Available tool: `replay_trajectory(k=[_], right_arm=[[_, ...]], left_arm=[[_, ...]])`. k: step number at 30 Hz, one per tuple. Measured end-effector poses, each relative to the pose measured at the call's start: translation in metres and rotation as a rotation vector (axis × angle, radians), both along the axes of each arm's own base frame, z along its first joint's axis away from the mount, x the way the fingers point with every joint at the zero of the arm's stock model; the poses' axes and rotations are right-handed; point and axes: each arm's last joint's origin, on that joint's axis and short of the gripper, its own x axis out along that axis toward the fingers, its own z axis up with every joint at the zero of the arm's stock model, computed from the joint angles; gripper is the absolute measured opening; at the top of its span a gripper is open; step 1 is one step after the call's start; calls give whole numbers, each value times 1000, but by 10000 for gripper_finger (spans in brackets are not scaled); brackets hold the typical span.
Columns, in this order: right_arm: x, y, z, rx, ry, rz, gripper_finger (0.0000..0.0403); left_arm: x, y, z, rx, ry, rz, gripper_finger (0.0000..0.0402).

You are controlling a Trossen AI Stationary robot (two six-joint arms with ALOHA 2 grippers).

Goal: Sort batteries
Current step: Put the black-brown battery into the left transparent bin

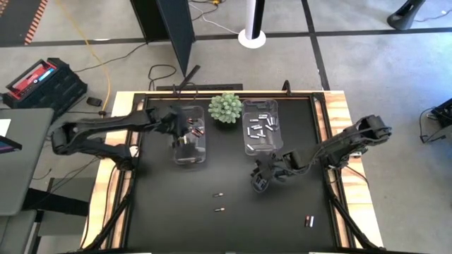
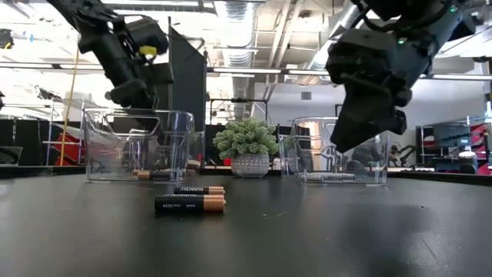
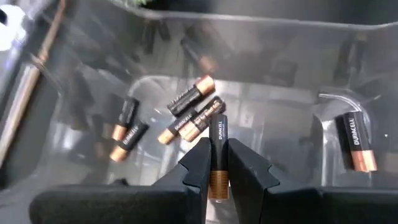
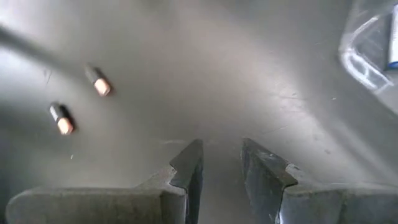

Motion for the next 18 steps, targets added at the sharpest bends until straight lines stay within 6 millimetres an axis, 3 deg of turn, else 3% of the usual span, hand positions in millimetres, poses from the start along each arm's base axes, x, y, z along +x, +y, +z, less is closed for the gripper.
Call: replay_trajectory(k=[18], right_arm=[[5, -20, 0, 22, -5, -97, 126]], left_arm=[[39, 36, -32, -221, 376, 64, 43]])
